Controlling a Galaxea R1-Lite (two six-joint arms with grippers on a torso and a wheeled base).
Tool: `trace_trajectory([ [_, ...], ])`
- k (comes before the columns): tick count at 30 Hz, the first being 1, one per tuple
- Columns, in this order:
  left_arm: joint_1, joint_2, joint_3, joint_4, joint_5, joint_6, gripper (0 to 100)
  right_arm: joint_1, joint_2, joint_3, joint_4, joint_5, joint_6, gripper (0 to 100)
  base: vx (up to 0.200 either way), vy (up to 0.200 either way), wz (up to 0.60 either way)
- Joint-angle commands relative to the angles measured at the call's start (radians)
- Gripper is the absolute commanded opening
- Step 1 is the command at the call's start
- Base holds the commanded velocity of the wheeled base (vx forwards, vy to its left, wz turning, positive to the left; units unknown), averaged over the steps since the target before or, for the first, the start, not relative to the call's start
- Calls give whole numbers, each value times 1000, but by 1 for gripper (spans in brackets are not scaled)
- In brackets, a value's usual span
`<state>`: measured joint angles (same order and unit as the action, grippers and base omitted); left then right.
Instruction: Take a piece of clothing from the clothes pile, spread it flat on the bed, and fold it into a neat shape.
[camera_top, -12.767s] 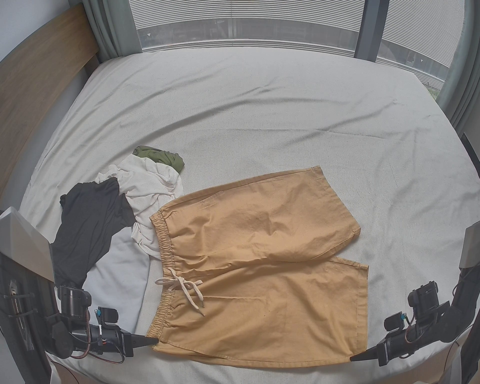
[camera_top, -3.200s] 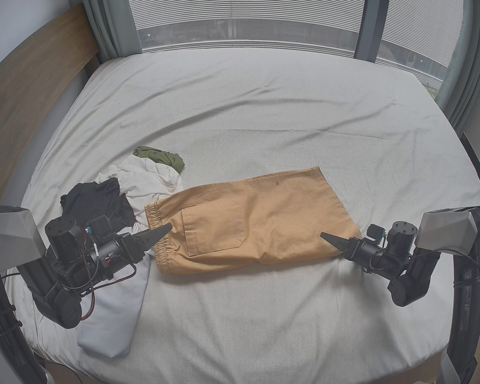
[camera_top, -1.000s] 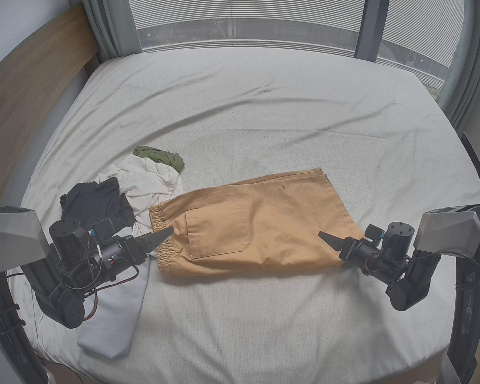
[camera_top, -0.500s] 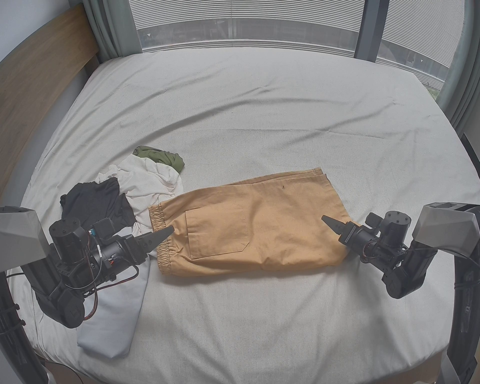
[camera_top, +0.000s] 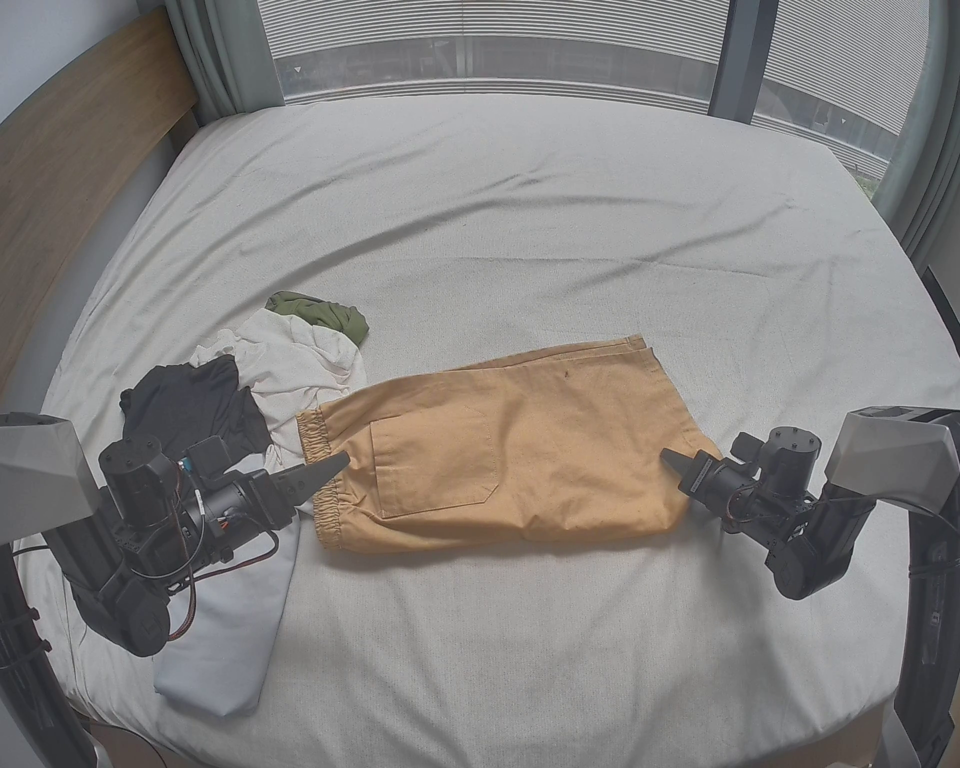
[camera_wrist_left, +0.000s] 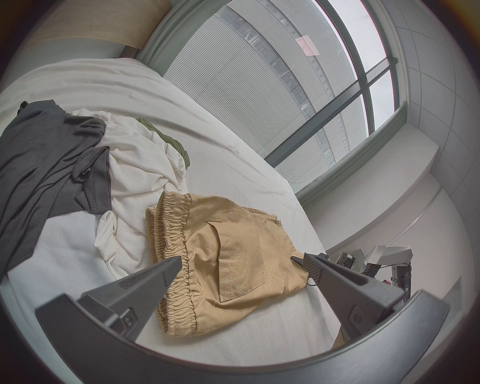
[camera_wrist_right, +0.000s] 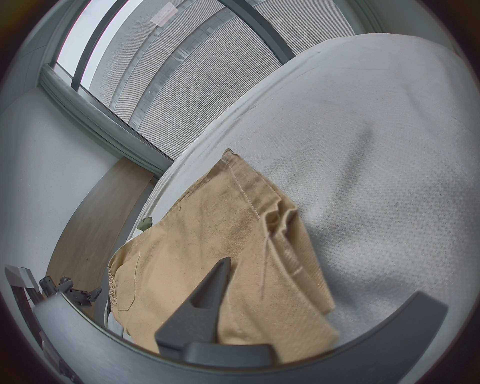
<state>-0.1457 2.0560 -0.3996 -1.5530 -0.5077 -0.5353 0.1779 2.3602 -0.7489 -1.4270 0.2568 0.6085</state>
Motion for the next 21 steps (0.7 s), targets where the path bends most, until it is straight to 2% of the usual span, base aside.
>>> trace_trajectory([
  [1,0,-3,-4,-2,0,-17,100,-3,-72,45,20,1,-7,0,0,0,0],
  [15,3,-3,-10,-4,1,-22,100,-18,-137,82,102,-1,-56,0,0,0,0],
  [21,3,-5,-10,-2,1,-22,100,-41,-188,163,128,-1,-96,0,0,0,0],
])
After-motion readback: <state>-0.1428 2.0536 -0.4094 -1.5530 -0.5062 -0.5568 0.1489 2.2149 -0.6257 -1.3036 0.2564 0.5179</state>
